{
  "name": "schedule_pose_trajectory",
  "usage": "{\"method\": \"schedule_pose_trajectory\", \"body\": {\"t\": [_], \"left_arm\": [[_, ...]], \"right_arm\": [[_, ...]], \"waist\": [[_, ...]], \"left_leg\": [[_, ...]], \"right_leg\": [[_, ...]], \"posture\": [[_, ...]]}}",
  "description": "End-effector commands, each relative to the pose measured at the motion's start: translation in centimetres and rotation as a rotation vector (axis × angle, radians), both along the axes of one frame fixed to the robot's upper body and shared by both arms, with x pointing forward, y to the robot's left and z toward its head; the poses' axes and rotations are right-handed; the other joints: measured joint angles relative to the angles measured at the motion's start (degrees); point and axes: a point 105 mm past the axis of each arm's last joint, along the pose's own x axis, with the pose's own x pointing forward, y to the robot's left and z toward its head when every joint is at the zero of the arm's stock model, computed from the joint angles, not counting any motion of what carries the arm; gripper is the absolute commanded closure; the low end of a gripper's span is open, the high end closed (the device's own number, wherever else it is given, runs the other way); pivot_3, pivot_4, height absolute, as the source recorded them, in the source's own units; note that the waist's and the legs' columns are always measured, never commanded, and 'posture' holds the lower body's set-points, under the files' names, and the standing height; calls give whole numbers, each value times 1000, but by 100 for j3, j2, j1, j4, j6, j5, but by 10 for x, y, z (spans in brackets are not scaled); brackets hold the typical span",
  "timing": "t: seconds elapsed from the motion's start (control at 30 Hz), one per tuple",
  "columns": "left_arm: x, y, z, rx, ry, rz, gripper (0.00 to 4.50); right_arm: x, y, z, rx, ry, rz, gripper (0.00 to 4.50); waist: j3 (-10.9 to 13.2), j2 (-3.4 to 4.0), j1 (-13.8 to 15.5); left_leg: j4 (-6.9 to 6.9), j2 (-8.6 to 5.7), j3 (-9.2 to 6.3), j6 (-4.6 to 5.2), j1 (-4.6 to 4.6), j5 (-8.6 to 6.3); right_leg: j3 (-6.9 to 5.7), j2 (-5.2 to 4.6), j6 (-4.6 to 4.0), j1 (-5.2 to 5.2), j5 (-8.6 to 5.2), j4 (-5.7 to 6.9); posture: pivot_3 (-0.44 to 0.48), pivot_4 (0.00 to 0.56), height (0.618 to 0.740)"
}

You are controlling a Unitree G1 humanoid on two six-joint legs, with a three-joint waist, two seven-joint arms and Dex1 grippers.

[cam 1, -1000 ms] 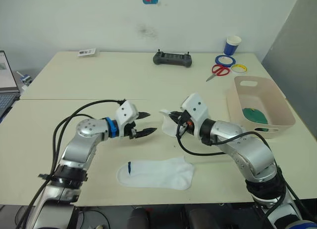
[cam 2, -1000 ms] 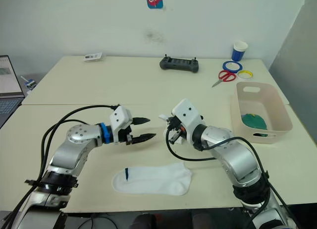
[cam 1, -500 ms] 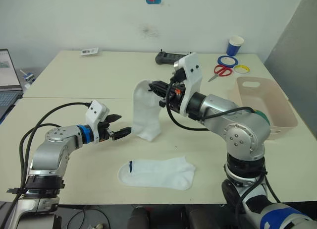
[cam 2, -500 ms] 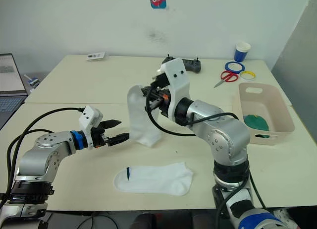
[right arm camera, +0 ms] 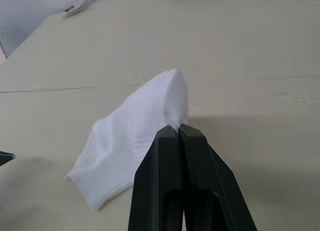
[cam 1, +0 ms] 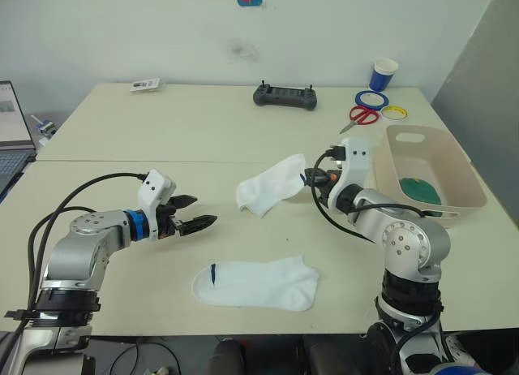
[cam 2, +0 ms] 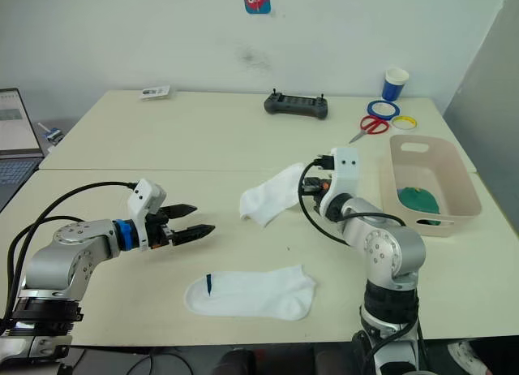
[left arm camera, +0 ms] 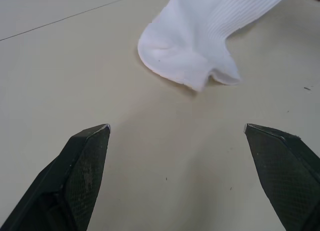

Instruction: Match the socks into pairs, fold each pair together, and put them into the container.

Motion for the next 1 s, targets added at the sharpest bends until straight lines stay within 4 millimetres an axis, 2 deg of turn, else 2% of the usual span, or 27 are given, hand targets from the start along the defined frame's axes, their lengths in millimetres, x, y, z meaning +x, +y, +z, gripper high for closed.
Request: {"method": "schedule_pose_trajectory", "body": {"t": [0.03,0.2,0.23,0.33,0.43,0.57,0.67,0.83,1.0], "left_arm": [[-2,-15,11,-26,-36,-47,16],[2,-22,9,-73,-21,-1,16],[2,-23,8,-83,-17,10,4],[5,-27,7,-103,-12,50,0],[9,-33,7,-140,-4,94,0],[14,-48,7,-174,-13,138,0],[24,-60,6,-189,-24,184,0],[47,-80,2,-225,-5,259,0],[68,-91,-9,-230,63,338,0]], "right_arm": [[3,-19,4,-7,-26,-75,4500],[-3,-26,-2,-4,-8,-66,4500],[-5,-26,-3,-23,-11,-59,4283],[-12,-29,-6,-103,-44,-22,3496],[-18,-31,-4,-180,-92,9,2396],[-28,-34,-3,-374,-200,71,990],[-40,-25,4,-372,-267,140,25],[-58,-8,5,-423,-320,297,25],[-70,6,5,-421,-335,381,25]], "waist": [[0,0,2],[0,0,2],[0,0,3],[0,0,3],[0,0,4],[-1,-2,7],[-1,-3,16],[-1,-5,25],[-1,-7,20]], "left_leg": [[1,0,2,0,0,0],[0,-1,6,0,0,0],[0,-1,6,0,1,0],[0,-1,6,0,0,0],[1,-3,10,0,0,0],[3,-3,11,0,1,0],[4,-3,9,0,2,0],[13,-6,9,0,4,0],[13,-9,5,-1,7,0]], "right_leg": [[2,0,0,0,0,-1],[7,0,1,0,0,-1],[7,0,1,0,0,-1],[7,0,1,0,0,-2],[12,-1,2,0,0,-3],[12,0,3,2,-1,-4],[11,1,6,4,-3,-4],[12,1,14,12,2,-5],[9,3,15,15,3,-4]], "posture": [[0,150,740],[0,150,740],[0,150,740],[0,150,740],[0,150,740],[0,150,740],[0,150,740],[0,150,740],[0,150,740]]}}
